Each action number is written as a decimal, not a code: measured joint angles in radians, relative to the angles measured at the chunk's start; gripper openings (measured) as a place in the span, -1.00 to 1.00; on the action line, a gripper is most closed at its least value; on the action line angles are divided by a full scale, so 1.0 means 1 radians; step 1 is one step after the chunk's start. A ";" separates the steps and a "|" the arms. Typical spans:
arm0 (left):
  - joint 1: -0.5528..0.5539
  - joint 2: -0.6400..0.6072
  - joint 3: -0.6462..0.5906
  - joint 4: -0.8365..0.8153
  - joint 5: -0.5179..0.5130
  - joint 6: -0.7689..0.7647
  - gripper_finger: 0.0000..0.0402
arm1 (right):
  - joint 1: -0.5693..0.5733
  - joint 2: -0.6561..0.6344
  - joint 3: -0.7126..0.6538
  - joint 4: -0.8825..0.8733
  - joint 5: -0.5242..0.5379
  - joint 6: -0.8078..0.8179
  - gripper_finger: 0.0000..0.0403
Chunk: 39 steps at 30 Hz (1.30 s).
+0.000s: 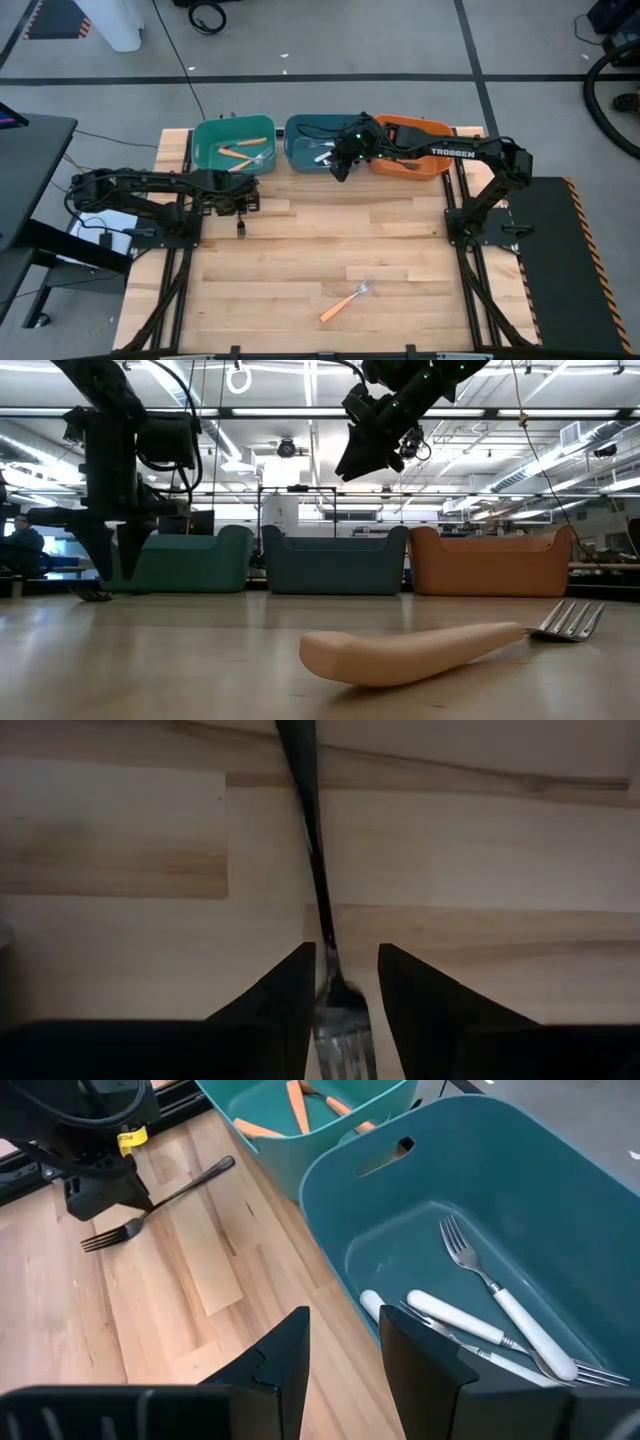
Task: Sort silverware by color (type)
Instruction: Put the black fork into the orange bin
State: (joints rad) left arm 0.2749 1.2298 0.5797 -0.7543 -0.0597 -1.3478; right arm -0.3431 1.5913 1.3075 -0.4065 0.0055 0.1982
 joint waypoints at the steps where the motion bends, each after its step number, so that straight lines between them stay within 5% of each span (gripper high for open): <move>1: 0.000 0.004 0.000 0.003 0.000 0.002 -0.40 | 0.000 0.000 0.000 0.000 0.000 0.000 -0.35; 17: 0.002 0.219 0.014 0.043 0.001 0.043 -0.45 | 0.000 0.000 0.000 0.000 -0.001 0.000 -0.35; 24: 0.002 0.216 0.016 0.048 0.001 0.131 -0.90 | 0.000 0.000 0.000 -0.015 0.000 0.000 -0.35; 39: -0.009 0.058 0.184 0.041 0.129 0.439 -0.92 | -0.022 -0.131 0.000 -0.051 -0.078 0.019 -0.35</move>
State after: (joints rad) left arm 0.2656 1.2881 0.7637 -0.7138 0.0696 -0.9083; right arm -0.3653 1.4601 1.3075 -0.4577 -0.0724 0.2176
